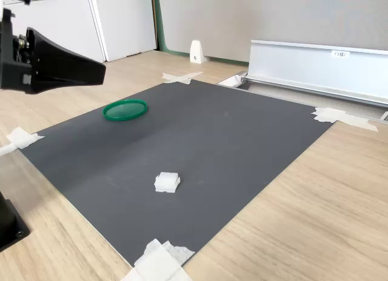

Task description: Grasp a white terminal and put it on the green lid.

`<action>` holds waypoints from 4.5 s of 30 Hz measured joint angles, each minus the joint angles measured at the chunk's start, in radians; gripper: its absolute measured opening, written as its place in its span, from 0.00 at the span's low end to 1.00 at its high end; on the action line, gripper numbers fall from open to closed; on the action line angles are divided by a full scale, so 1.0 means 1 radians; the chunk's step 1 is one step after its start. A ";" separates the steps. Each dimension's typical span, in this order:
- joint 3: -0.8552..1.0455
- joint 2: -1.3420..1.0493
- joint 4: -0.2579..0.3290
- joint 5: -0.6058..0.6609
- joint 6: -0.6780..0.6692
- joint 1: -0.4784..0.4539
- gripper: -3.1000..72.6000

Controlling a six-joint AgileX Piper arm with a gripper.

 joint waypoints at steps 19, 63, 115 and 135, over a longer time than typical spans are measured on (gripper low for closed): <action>0.000 0.000 0.000 0.000 0.000 0.000 0.03; -0.077 0.153 0.063 0.000 0.008 0.000 0.03; -0.490 1.108 -0.035 0.314 -1.171 -0.334 0.25; -0.490 1.240 -0.038 0.263 -1.085 -0.260 0.94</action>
